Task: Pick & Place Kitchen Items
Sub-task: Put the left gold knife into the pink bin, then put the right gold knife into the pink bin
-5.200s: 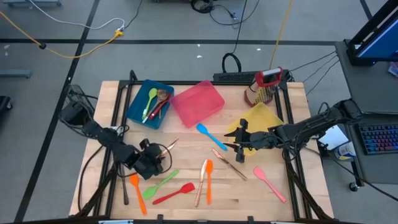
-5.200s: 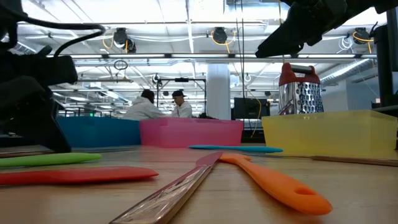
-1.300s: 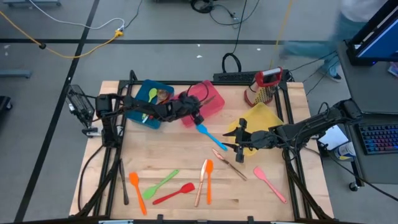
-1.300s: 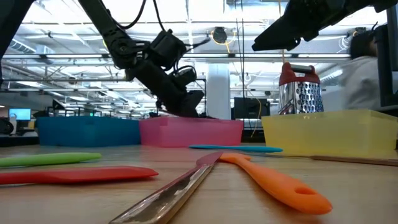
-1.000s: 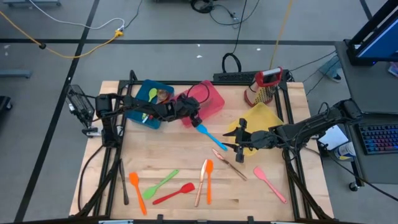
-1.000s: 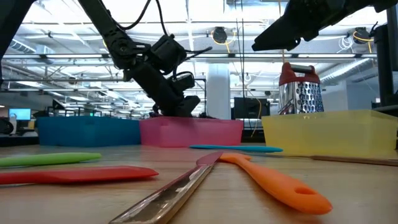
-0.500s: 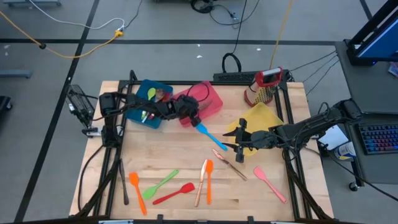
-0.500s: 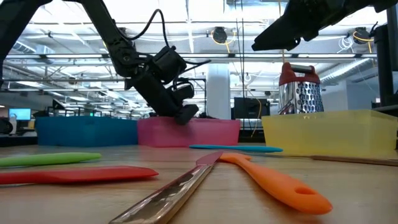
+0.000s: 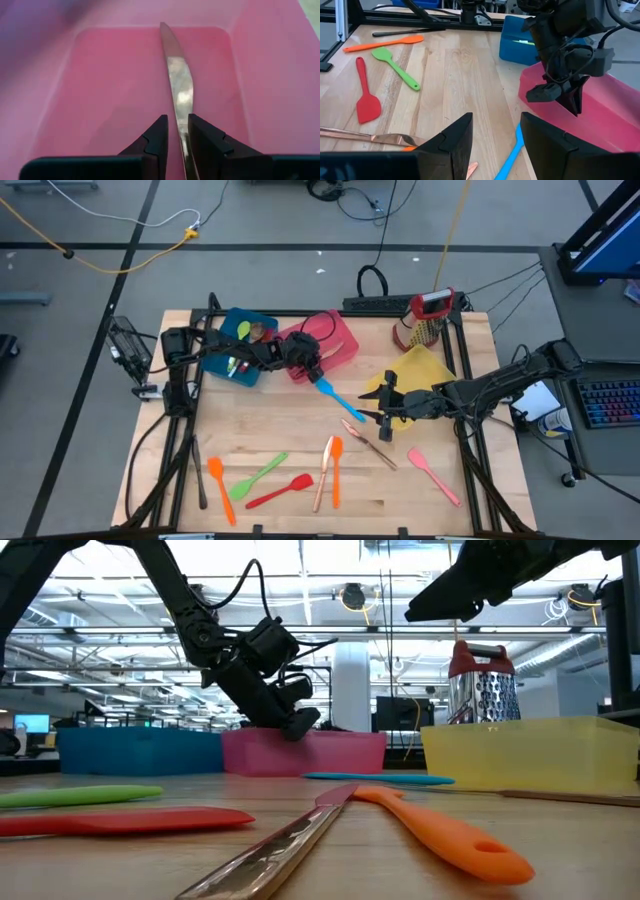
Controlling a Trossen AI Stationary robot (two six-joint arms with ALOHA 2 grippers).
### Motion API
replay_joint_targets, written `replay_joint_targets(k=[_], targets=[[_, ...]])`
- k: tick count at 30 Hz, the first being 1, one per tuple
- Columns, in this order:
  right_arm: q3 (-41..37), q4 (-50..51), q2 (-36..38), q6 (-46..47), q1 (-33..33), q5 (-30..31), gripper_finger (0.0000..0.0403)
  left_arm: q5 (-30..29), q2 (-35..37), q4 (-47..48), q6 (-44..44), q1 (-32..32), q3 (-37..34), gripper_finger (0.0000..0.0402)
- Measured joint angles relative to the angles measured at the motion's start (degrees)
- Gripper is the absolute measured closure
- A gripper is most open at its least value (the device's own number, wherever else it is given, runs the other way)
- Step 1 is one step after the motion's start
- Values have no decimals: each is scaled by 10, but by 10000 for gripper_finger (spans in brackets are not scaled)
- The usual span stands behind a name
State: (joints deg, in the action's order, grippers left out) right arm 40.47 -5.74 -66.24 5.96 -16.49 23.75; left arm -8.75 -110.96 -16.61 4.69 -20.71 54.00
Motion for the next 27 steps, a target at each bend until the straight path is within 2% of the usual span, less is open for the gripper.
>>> replay_joint_targets(k=[3, 7, 17, 22, 27], targets=[[0, 5, 0, 20, -2, -6, 243, -1, 0, -2, 0, 0, 0, 321], [0, 14, 0, 28, -10, -44, 239, -2, 0, -3, 2, 0, 0, 321], [0, 21, -3, 86, -45, -44, 199, -4, 4, -4, 1, 5, -2, 321], [0, 49, -5, 139, -62, -44, 198, -4, 35, -22, -2, 16, -1, 321], [0, 45, -38, 179, -78, -44, 208, -4, 79, -29, -16, 25, -2, 321]])
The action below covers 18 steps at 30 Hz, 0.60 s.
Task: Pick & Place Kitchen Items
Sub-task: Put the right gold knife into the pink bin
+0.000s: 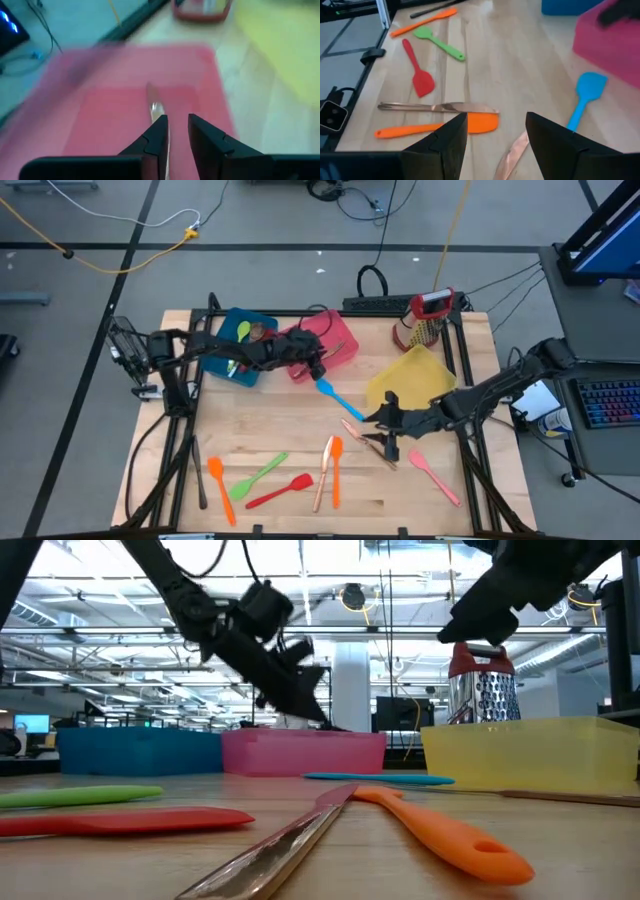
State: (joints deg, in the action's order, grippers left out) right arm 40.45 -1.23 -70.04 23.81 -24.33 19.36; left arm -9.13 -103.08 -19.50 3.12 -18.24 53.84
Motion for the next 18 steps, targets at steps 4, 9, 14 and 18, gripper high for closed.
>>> replay_joint_targets(k=[4, 9, 14, 18], targets=[[0, -4, -35, 24, -12, -4, 206, 0, 41, 7, 0, 10, 0, 321], [0, -8, -65, 74, -25, -4, 205, 0, 96, 5, -15, 31, 0, 321], [0, -7, -114, 111, -24, -15, 205, 0, 142, 6, -33, 54, 1, 321], [0, -6, -156, 133, -24, -10, 210, 0, 169, 18, -37, 66, 1, 321]])
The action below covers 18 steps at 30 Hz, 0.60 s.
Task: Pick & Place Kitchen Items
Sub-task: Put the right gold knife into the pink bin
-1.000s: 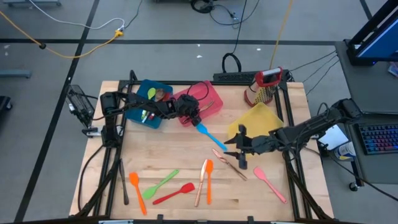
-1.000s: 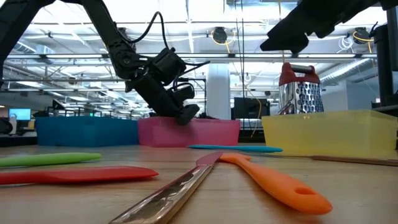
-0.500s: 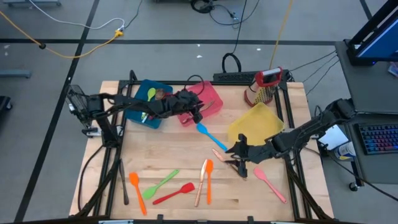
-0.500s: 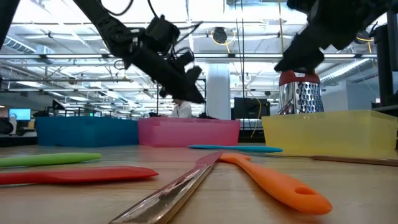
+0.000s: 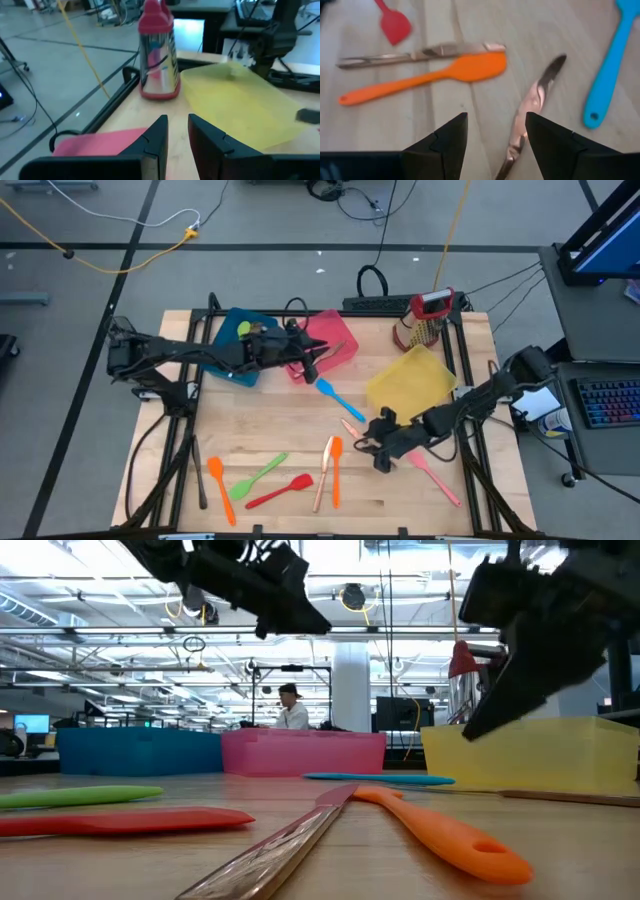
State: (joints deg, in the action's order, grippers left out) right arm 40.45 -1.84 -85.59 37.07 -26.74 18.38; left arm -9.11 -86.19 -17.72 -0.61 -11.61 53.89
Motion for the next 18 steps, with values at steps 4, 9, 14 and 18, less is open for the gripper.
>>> replay_joint_targets(k=[4, 9, 14, 18], targets=[[1, 5, -22, 37, 0, -8, 219, 0, 8, 10, -9, 6, 0, 321], [0, 30, -24, 91, -15, -24, 227, -17, 8, 33, -9, 8, 0, 321], [9, 27, -12, 92, -23, -22, 229, -40, 8, 53, -9, 8, 0, 321], [12, 41, 4, 87, -23, -22, 230, -41, 8, 53, -9, 8, 0, 321]])
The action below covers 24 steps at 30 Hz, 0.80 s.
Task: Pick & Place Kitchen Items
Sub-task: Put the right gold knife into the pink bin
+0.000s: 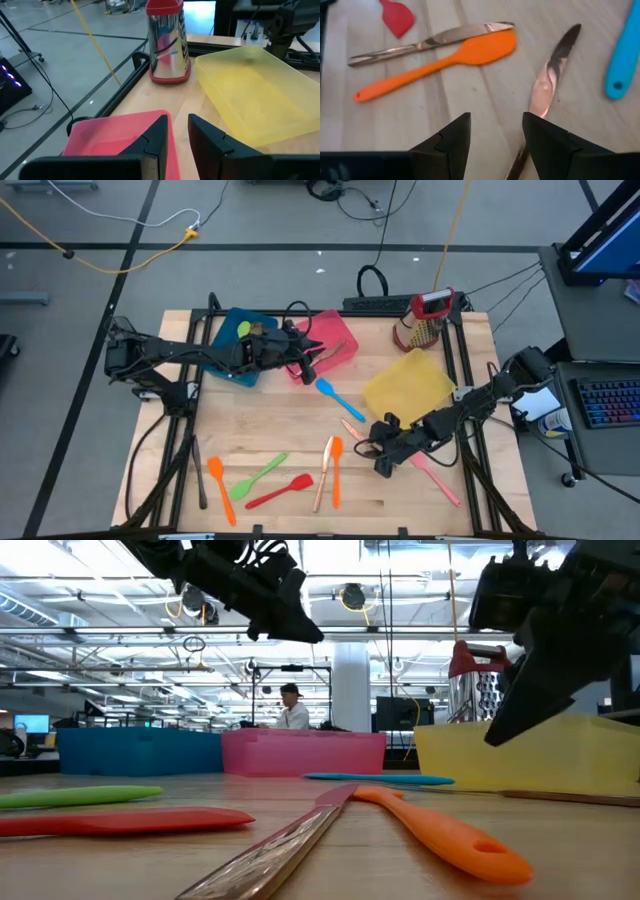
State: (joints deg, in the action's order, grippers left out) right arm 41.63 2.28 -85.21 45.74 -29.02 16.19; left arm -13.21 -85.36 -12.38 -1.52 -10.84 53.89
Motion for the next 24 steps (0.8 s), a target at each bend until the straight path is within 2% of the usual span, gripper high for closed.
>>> replay_joint_targets(k=[7, 13, 24], targets=[[12, 16, 28, 24, -28, -15, 230, -1, 0, 8, 1, 0, 0, 321], [66, 142, 33, 60, -47, 3, 230, -4, 0, 7, 3, 0, 0, 321], [87, 232, 20, 216, -76, -30, 256, -4, 0, 9, 0, 0, 0, 321]])
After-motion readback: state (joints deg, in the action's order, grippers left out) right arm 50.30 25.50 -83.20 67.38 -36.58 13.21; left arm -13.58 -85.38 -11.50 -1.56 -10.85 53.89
